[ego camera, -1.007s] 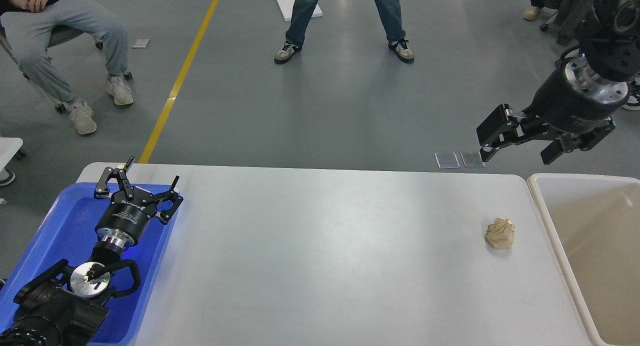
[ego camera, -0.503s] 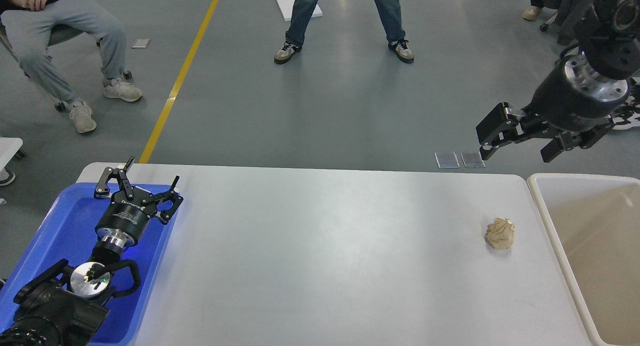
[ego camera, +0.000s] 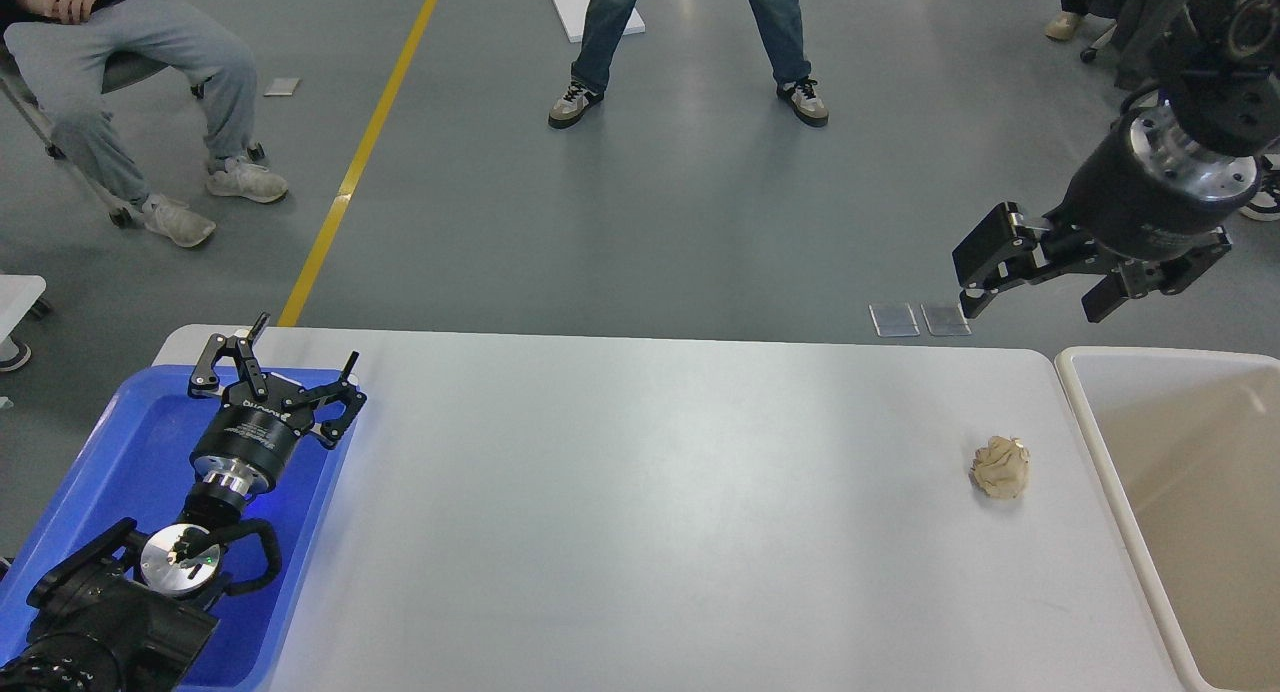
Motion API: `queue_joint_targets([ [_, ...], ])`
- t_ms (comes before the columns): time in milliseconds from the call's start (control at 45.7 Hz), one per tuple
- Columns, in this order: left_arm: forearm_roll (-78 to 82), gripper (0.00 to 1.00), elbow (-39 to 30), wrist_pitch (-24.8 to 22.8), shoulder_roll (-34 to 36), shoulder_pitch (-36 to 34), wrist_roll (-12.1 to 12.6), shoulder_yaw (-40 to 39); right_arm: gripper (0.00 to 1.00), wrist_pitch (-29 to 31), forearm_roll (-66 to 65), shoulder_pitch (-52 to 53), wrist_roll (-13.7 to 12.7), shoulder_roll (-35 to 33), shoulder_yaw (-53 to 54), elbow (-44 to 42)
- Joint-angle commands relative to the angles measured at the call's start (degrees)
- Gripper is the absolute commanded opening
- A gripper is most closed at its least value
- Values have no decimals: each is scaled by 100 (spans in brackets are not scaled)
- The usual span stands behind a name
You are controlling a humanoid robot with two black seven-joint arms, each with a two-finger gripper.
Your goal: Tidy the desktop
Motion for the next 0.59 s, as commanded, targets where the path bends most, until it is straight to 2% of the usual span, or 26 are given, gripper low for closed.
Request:
queue_joint_targets([
  [0,0,100,0,0,-8,0,0,0,100,0,-8,0,0,0,-42,-3],
  [569,0,100,0,0,1,0,0,0,100,0,27,-87,0,18,-25,-319],
])
